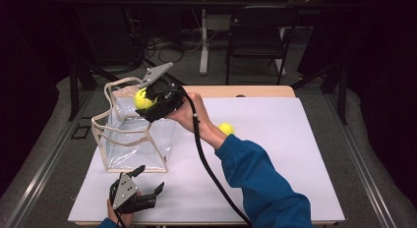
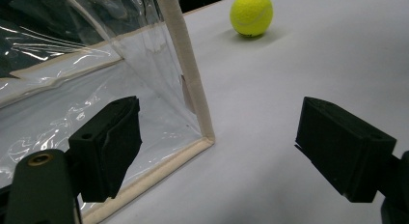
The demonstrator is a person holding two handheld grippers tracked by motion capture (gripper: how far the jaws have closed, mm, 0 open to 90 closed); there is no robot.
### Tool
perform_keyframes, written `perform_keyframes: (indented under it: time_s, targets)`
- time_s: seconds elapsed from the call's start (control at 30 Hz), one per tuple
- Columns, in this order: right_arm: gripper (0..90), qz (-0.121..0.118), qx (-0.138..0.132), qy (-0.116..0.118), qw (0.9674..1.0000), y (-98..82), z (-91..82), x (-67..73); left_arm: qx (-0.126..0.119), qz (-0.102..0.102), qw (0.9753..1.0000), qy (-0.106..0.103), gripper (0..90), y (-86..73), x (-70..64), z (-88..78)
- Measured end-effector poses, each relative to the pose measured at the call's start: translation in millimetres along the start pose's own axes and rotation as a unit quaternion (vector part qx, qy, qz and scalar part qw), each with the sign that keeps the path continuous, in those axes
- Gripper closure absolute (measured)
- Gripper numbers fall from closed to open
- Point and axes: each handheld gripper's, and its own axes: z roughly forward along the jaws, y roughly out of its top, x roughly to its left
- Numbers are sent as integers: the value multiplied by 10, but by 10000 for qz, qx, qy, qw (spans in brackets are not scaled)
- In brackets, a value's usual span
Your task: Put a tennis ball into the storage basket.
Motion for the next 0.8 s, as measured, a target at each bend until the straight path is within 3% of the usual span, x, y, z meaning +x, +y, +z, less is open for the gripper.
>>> perform_keyframes:
  time_s: [0.8]
  targets:
    - [260, -49, -131, 54, 9999, 44, 125, 63, -15, -40, 10000, 3, 160, -3, 1, 3]
